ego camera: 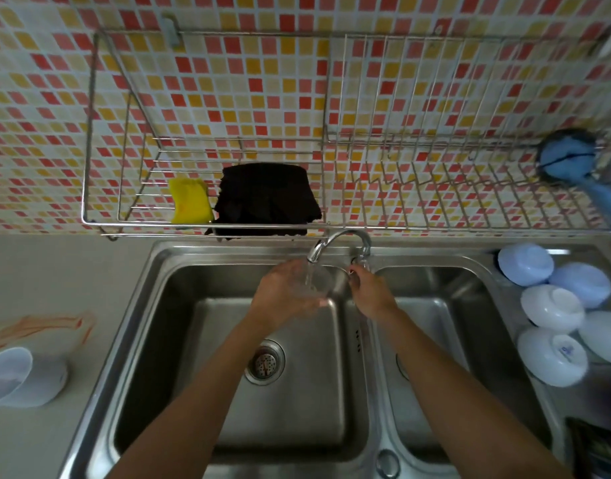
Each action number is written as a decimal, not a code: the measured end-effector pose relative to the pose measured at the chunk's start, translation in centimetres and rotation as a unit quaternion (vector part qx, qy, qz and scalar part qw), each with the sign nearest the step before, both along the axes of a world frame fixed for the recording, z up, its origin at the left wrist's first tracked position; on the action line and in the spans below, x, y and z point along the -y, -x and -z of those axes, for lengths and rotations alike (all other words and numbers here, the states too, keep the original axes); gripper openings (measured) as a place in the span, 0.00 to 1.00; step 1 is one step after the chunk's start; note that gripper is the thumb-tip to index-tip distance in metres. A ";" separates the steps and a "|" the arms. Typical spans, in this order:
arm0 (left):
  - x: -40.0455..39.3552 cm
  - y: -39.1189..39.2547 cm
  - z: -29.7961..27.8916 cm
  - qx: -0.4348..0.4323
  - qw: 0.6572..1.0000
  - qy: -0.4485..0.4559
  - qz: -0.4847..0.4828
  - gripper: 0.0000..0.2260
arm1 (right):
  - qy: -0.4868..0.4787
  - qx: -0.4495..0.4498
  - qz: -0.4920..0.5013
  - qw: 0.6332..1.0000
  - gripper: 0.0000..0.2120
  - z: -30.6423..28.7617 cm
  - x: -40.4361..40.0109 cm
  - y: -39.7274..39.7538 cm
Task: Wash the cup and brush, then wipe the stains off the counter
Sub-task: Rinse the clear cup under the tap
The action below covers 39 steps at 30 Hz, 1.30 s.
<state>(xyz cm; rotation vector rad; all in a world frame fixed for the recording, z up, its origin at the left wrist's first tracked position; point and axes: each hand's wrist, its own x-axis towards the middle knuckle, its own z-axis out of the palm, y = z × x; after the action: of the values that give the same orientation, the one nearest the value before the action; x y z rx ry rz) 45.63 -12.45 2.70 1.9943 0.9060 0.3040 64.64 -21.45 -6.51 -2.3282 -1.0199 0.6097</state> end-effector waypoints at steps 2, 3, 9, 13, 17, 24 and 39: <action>0.2 0.0 -0.2 -0.018 0.999 -0.008 0.030 0.26 | 0.001 0.002 0.005 1.000 0.17 0.1 0.0 0.1; 0.5 0.0 -0.4 -0.036 0.998 -0.015 0.057 0.25 | -0.002 0.001 0.008 1.000 0.17 0.1 0.0 0.1; 0.3 -0.1 -0.3 -0.018 0.999 -0.008 0.050 0.23 | -0.009 -0.009 0.021 1.000 0.15 0.1 0.0 0.2; 0.1 0.9 0.9 -0.024 0.999 -0.013 0.040 0.26 | -0.012 0.000 0.020 1.000 0.15 0.1 0.1 0.3; -0.4 2.2 1.6 -0.030 0.999 -0.027 0.000 0.23 | -0.019 0.007 0.023 1.000 0.15 0.1 0.0 0.5; 0.9 0.5 1.8 -0.034 0.998 0.007 0.058 0.23 | -0.008 0.017 0.017 1.000 0.15 -0.3 0.0 0.6; -1.1 -0.2 2.0 0.005 1.000 -0.016 -0.001 0.35 | -0.036 0.036 0.077 0.996 0.11 -0.4 -0.2 0.5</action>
<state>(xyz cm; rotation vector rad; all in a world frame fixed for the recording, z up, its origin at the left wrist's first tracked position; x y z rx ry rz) 45.79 -11.31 0.75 2.0205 0.9012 0.3315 64.09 -21.22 -6.16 -2.3520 -0.8678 0.4252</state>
